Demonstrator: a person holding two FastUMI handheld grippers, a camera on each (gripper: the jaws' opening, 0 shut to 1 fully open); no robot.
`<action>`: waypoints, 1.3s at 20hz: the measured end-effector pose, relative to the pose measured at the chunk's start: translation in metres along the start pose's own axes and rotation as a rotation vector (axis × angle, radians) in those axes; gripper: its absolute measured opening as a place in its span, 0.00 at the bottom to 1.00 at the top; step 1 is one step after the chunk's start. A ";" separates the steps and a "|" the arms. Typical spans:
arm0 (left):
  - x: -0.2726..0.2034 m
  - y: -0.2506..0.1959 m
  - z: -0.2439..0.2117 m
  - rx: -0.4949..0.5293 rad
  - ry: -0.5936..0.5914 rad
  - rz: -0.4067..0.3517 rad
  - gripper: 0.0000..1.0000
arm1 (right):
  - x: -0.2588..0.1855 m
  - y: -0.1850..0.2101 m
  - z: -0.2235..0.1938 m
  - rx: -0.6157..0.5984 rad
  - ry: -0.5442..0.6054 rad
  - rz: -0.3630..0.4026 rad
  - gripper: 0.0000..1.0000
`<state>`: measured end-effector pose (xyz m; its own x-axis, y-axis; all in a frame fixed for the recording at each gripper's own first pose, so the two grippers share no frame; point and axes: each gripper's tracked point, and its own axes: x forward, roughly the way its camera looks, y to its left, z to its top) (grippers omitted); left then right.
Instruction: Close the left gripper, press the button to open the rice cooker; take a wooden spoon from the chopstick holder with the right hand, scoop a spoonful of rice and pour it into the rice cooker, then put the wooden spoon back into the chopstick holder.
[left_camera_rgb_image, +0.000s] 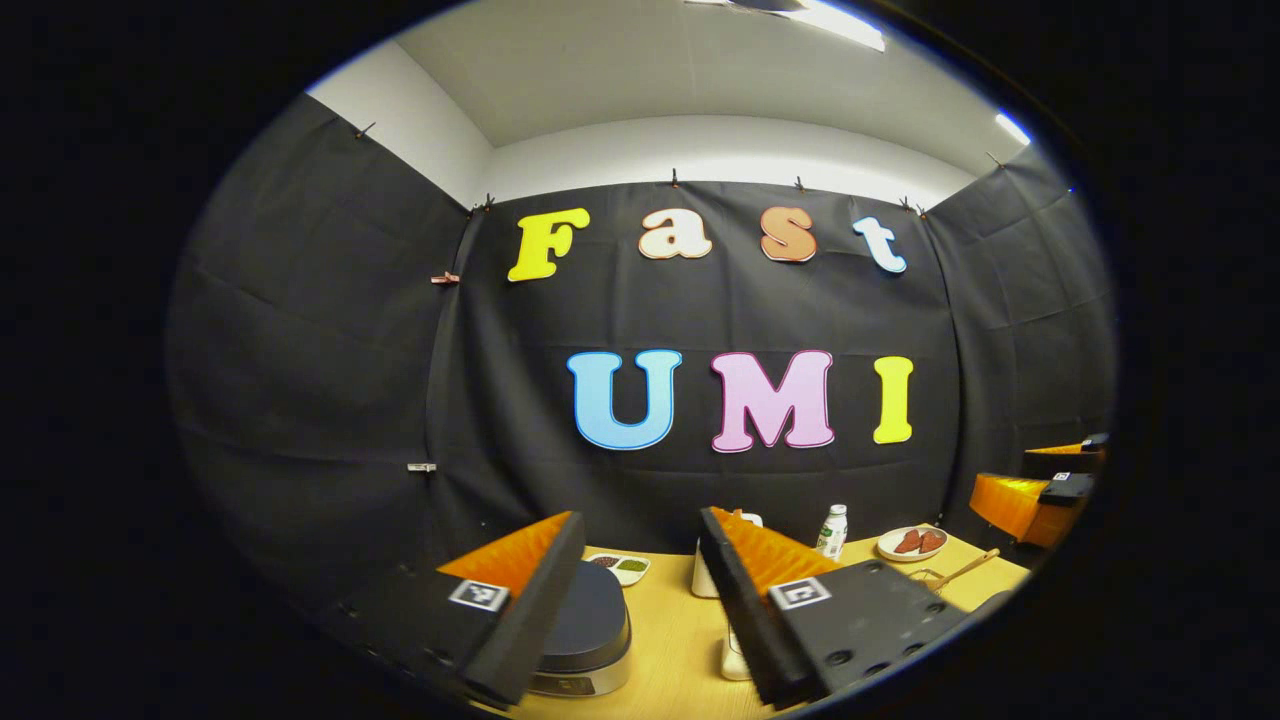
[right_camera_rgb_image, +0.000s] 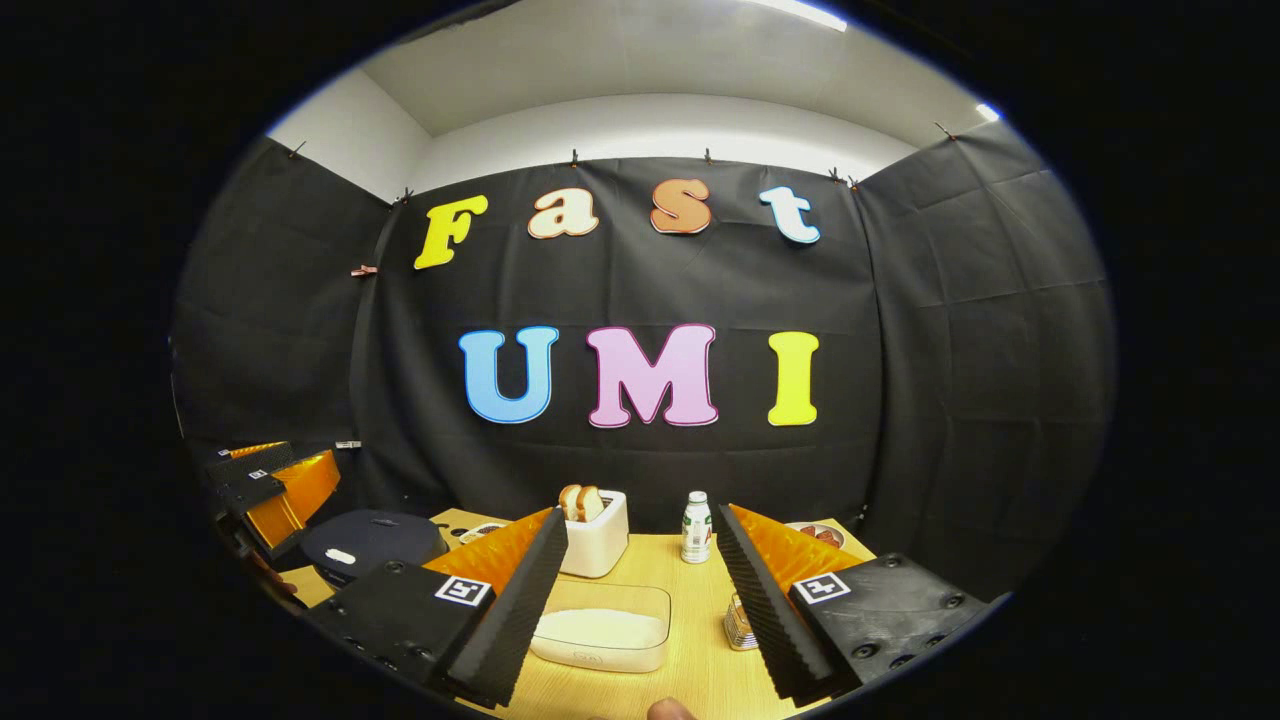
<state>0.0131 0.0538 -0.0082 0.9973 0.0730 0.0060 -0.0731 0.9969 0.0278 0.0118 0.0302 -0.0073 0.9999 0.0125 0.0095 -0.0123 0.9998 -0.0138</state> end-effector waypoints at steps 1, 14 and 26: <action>0.003 0.014 -0.001 0.007 -0.002 0.037 0.49 | 0.002 0.001 0.000 0.000 -0.001 0.000 0.94; 0.049 0.098 -0.134 -0.018 0.356 0.124 0.07 | 0.021 0.030 -0.015 -0.028 0.024 0.003 0.94; 0.049 0.114 -0.200 -0.057 0.562 0.100 0.07 | 0.023 0.030 -0.018 -0.046 0.028 -0.023 0.94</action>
<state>0.0546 0.1764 -0.2047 0.8353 0.1556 -0.5273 -0.1827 0.9832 0.0008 0.0343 0.0601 -0.0259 0.9998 -0.0114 -0.0174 0.0103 0.9982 -0.0595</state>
